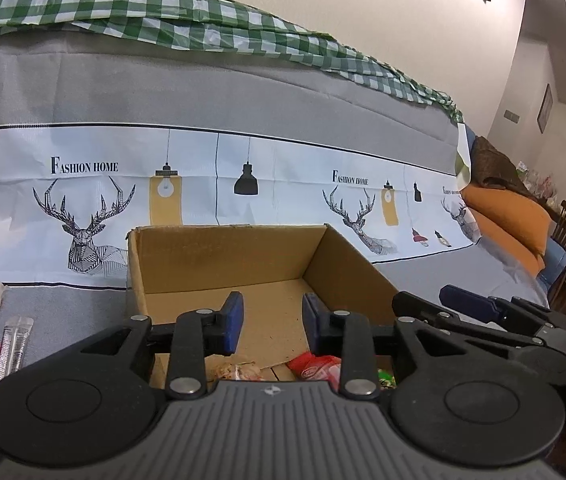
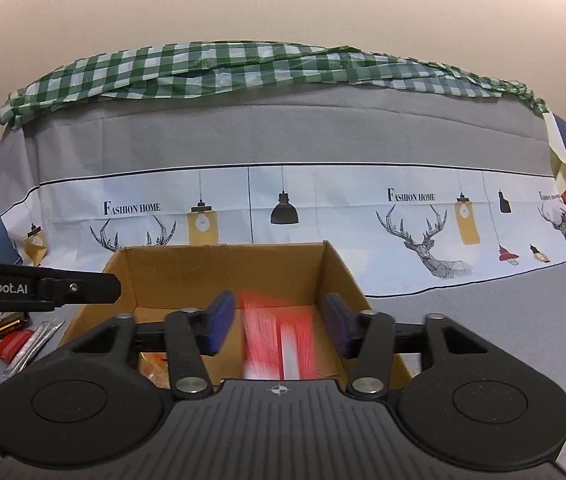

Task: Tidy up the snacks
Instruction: 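Open both tools to drop the candy and red packet into the box, then withdraw both tools from the box back toward the snack pile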

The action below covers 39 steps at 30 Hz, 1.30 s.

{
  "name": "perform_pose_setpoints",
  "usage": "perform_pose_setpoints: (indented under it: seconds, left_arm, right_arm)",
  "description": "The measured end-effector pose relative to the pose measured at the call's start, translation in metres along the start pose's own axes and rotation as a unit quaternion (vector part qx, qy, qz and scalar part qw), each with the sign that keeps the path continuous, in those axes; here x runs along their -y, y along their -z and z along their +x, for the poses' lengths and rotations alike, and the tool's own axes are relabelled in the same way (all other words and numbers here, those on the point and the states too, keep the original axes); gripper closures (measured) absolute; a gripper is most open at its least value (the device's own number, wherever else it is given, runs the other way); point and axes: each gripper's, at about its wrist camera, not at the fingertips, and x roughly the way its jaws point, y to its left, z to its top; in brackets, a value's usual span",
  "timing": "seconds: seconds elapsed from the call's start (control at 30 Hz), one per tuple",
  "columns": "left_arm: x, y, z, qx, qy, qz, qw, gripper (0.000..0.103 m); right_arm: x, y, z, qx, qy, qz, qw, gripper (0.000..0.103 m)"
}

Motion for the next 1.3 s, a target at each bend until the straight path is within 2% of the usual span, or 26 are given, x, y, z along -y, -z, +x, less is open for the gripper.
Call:
perform_pose_setpoints:
  seconds: [0.4,0.53,0.63,0.73,0.83,0.93,1.0,1.03,1.17,1.3]
  left_arm:
    - [-0.018,0.006,-0.021,-0.001,-0.008,0.009,0.9999,0.069]
    - [-0.03,0.016,-0.032,-0.025,-0.002,0.01,0.9996,0.073]
    - [-0.042,0.021,-0.049,-0.038,0.01,0.016,0.9991,0.076]
    - [-0.054,0.028,-0.074,-0.031,0.018,0.063,0.9974,0.076]
    - [-0.073,0.039,-0.089,-0.025,0.005,0.085,0.9961,0.076]
    - [-0.101,0.06,-0.09,-0.04,-0.01,0.058,0.9975,0.076]
    - [-0.116,0.074,-0.08,-0.102,-0.031,0.05,0.9931,0.076]
    - [-0.122,0.075,-0.08,-0.108,-0.048,0.042,0.9921,0.076]
    - [-0.147,0.072,-0.082,-0.116,-0.053,-0.014,0.9917,0.076]
    - [-0.153,0.07,-0.085,-0.118,-0.065,-0.019,0.9907,0.076]
  right_arm:
    - [-0.014,0.0,-0.006,0.012,-0.008,-0.017,1.0,0.044]
    - [-0.02,0.0,-0.009,0.015,-0.016,-0.011,1.0,0.045]
    - [-0.026,0.001,-0.013,0.02,-0.022,-0.008,1.0,0.052]
    - [-0.034,0.001,-0.019,0.027,-0.038,-0.008,0.999,0.062]
    - [-0.043,0.002,-0.026,0.04,-0.047,-0.011,0.998,0.063]
    - [-0.053,0.003,-0.031,0.045,-0.055,-0.013,0.997,0.063]
    - [-0.062,0.004,-0.035,0.05,-0.062,-0.02,0.997,0.063]
    - [-0.067,0.004,-0.038,0.053,-0.066,-0.023,0.996,0.063]
    - [-0.089,0.006,-0.043,0.06,-0.092,-0.044,0.993,0.063]
    - [-0.115,0.01,-0.046,0.061,-0.121,-0.079,0.988,0.069]
